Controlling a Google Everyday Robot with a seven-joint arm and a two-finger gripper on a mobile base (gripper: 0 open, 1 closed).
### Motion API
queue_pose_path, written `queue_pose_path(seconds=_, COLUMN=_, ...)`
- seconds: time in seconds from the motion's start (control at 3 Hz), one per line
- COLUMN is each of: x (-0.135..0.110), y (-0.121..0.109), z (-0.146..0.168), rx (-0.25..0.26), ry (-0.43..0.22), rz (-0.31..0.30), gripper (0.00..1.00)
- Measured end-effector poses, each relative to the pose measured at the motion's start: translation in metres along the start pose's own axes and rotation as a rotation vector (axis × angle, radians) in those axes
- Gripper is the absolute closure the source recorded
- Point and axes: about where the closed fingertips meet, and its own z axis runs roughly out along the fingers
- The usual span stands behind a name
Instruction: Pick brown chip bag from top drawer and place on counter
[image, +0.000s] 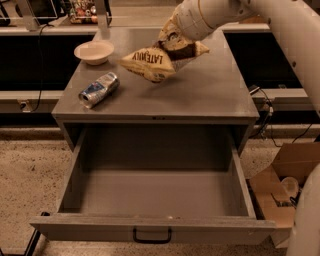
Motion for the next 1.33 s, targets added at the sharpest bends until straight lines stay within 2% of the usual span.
queue_pose_path(seconds=0.33, x=-0.001, y=0.000, z=0.003, rx=-0.001, ry=-0.005, rz=0.000, gripper=0.14)
queue_pose_path(seconds=0.67, x=-0.003, y=0.000, z=0.006, rx=-0.002, ry=-0.010, rz=0.000, gripper=0.00)
queue_pose_path(seconds=1.0, x=0.003, y=-0.002, z=0.000, rx=0.037, ry=0.022, rz=0.009, gripper=0.00)
queue_pose_path(seconds=1.33, x=0.002, y=-0.012, z=-0.007, rx=0.056, ry=0.048, rz=-0.033, gripper=0.00)
